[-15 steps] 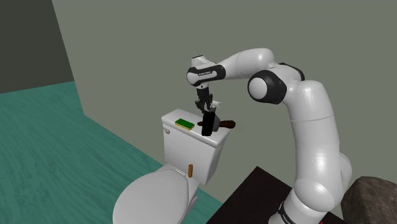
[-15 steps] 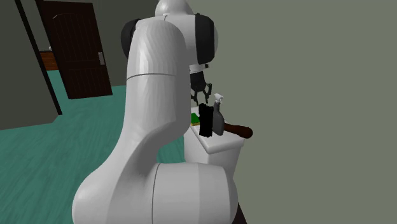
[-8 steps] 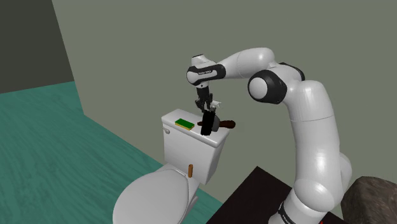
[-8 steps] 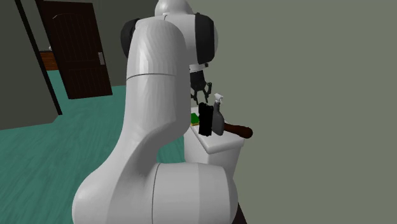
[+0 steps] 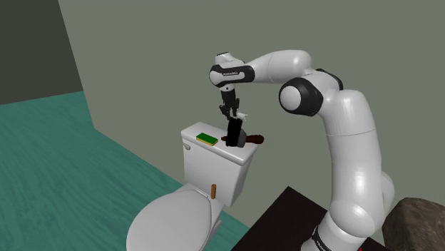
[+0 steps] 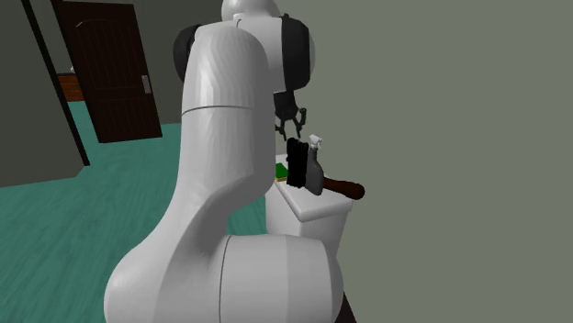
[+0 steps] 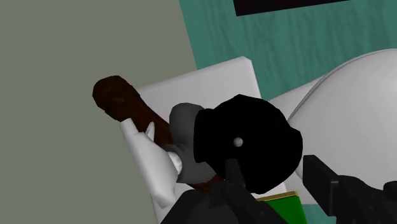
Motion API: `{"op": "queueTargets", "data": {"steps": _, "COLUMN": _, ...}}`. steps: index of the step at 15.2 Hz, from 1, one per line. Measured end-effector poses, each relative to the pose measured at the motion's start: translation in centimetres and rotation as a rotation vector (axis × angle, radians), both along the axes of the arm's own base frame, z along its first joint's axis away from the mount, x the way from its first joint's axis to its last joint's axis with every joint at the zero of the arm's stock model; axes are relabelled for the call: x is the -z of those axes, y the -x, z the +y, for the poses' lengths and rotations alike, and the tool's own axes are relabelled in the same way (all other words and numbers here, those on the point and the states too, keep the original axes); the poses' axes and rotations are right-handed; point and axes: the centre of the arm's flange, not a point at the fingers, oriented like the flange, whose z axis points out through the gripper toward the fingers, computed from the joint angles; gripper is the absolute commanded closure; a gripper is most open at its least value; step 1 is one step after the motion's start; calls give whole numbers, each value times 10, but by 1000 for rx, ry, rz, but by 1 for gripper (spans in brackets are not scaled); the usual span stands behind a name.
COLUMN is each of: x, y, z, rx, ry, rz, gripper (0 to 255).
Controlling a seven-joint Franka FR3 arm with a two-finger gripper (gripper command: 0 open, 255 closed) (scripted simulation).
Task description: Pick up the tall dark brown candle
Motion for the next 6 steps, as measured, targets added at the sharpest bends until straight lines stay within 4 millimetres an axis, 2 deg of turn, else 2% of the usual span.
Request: {"op": "queueTargets", "data": {"steps": 6, "x": -30, "y": 0, "z": 1, "rx": 0, "ry": 0, "rz": 0, "gripper": 255}}
